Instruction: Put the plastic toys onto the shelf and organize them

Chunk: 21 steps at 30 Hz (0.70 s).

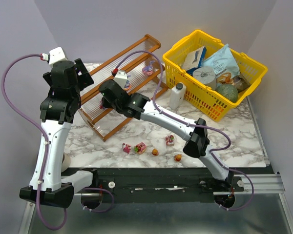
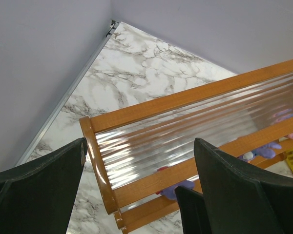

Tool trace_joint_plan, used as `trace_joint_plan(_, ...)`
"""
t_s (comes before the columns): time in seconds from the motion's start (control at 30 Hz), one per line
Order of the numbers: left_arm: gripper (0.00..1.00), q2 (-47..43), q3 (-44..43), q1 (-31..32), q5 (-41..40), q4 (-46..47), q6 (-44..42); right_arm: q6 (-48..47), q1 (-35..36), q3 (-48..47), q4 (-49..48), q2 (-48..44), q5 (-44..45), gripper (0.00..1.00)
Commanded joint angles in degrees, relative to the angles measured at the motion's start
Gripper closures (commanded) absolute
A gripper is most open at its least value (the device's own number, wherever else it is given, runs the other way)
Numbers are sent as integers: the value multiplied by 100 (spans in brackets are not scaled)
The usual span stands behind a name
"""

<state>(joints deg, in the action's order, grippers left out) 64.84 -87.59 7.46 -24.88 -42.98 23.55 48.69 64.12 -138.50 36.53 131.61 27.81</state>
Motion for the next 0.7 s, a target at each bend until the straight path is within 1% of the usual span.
trace_joint_plan(0.0, 1, -33, 93, -35, -332, 105, -79, -70, 66, -187, 91, 110, 181, 94)
trace_joint_plan(0.03, 1, -50, 111, -35, -359, 114, -79, -87, 66, -195, 99, 110, 172, 90)
trace_joint_plan(0.07, 1, -85, 111, -35, -377, 123, -87, -87, 66, -204, 108, 110, 181, 88)
trace_joint_plan(0.3, 1, -129, 146, -26, -386, 115, -105, -131, 66, -248, 73, 145, 198, 82)
trace_joint_plan(0.43, 1, -156, 155, -35, -386, 123, -131, -298, 66, -169, -119, 111, 102, 67)
trace_joint_plan(0.53, 1, -147, 137, -35, -368, 123, -158, -386, 57, -116, -287, 84, 66, 63)
trace_joint_plan(0.67, 1, -138, 111, -26, -351, 115, -167, -421, 66, -116, -357, 66, 14, 62)
